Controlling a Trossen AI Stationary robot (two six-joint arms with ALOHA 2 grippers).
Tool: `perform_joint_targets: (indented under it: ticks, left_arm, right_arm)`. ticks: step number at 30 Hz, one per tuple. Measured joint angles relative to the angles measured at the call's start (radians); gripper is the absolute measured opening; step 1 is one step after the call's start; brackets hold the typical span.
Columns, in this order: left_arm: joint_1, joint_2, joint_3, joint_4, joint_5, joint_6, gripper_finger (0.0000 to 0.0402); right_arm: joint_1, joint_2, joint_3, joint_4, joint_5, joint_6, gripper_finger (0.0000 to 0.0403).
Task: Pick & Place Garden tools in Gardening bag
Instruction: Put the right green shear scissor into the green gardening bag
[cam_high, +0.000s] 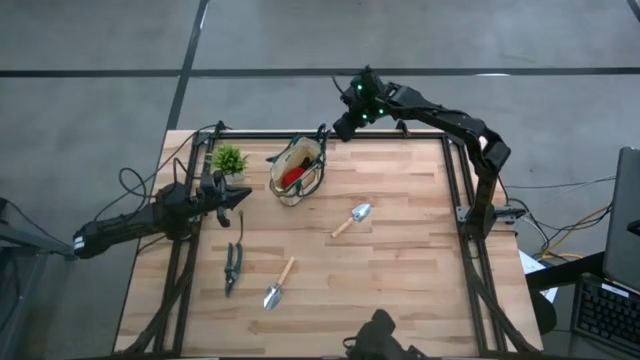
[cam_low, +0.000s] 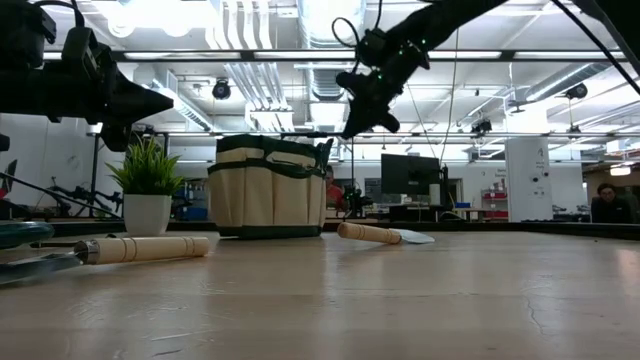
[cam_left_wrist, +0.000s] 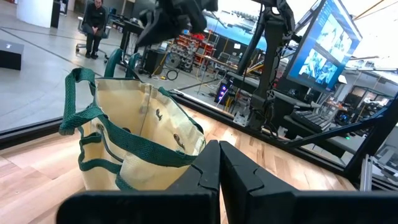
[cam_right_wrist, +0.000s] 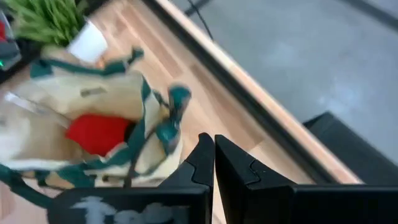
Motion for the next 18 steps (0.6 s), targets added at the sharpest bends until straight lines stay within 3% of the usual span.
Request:
perform_joint_targets:
  ticks: [11, 15, 18]
  left_arm:
    - [0.000, 0.000, 0.000, 0.000, 0.000, 0.000, 0.0005]
    - [0.000, 0.000, 0.000, 0.000, 0.000, 0.000, 0.0005]
    - [0.000, 0.000, 0.000, 0.000, 0.000, 0.000, 0.0005]
  right_arm:
    - [0.000, 0.000, -0.117, 0.204, -0.128, 0.100, 0.0008]
    - [0.002, 0.000, -0.117, 0.210, -0.224, 0.039, 0.0008]
    - [0.005, 0.000, -0.117, 0.209, -0.219, 0.036, 0.0008]
